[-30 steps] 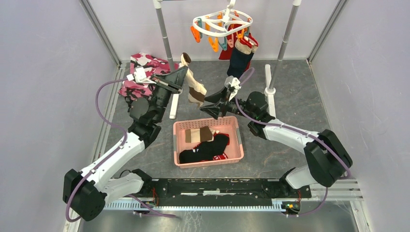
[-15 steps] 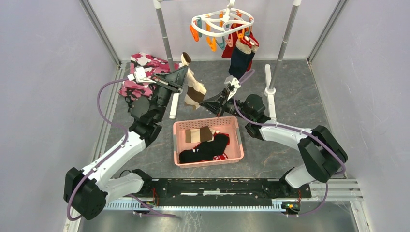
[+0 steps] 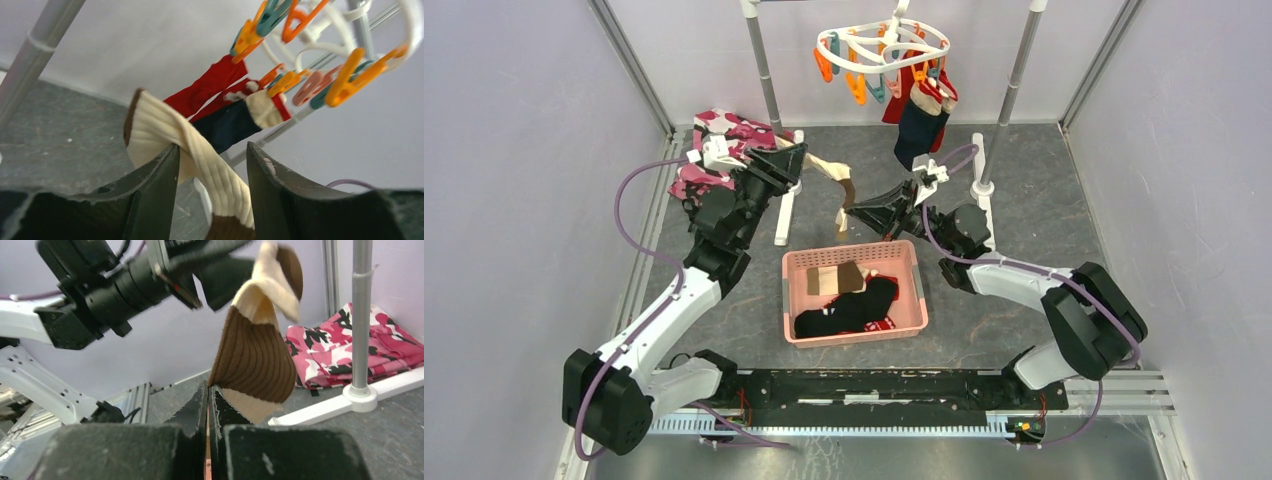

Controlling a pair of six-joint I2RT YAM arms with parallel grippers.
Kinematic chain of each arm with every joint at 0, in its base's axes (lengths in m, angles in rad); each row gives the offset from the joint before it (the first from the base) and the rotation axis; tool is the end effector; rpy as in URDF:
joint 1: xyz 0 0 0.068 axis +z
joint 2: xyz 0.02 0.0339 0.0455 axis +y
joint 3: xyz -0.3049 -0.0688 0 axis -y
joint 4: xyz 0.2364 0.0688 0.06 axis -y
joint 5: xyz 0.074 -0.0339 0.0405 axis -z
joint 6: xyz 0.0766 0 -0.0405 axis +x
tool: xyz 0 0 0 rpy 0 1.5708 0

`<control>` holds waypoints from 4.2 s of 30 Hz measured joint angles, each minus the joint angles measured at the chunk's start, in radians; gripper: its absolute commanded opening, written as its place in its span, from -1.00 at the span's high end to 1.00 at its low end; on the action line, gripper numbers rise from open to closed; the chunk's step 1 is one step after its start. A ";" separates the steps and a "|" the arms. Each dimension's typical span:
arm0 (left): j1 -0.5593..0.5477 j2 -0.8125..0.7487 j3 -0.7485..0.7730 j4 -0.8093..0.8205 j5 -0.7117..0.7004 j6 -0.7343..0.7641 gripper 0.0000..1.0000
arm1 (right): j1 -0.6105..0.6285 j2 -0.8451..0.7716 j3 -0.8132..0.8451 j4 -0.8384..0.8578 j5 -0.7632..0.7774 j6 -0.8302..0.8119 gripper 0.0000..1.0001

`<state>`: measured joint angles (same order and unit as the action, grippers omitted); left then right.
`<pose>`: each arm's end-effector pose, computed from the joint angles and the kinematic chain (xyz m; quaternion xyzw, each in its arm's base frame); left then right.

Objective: Clip the socks to the hanger
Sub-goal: Pick up the sock from the bin.

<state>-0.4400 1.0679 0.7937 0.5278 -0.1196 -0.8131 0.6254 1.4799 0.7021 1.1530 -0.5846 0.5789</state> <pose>0.2410 -0.1034 0.4120 -0.1598 0.5916 -0.4333 0.6609 0.2437 0.2281 0.3445 -0.2506 0.5333 0.5820 0.5604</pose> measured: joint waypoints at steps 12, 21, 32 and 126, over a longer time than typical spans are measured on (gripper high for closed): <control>0.007 -0.058 -0.021 -0.260 0.078 0.242 -0.60 | -0.059 0.121 0.000 0.293 -0.035 0.336 1.00; 0.008 -0.217 -0.231 -0.224 0.265 0.345 -0.80 | -0.091 0.140 0.000 0.303 0.019 0.438 1.00; 0.007 -0.257 -0.523 0.277 0.490 0.471 -0.86 | -0.122 0.092 0.000 0.309 0.131 0.509 1.00; 0.053 0.105 -0.019 -0.078 0.876 0.124 0.96 | -0.015 -0.154 0.261 -0.813 -0.215 -1.439 0.05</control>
<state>-0.3866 1.1728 0.7742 0.4500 0.7563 -0.6888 0.6102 1.3262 0.9634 0.3401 -0.7994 -0.8600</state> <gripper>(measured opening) 0.048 0.504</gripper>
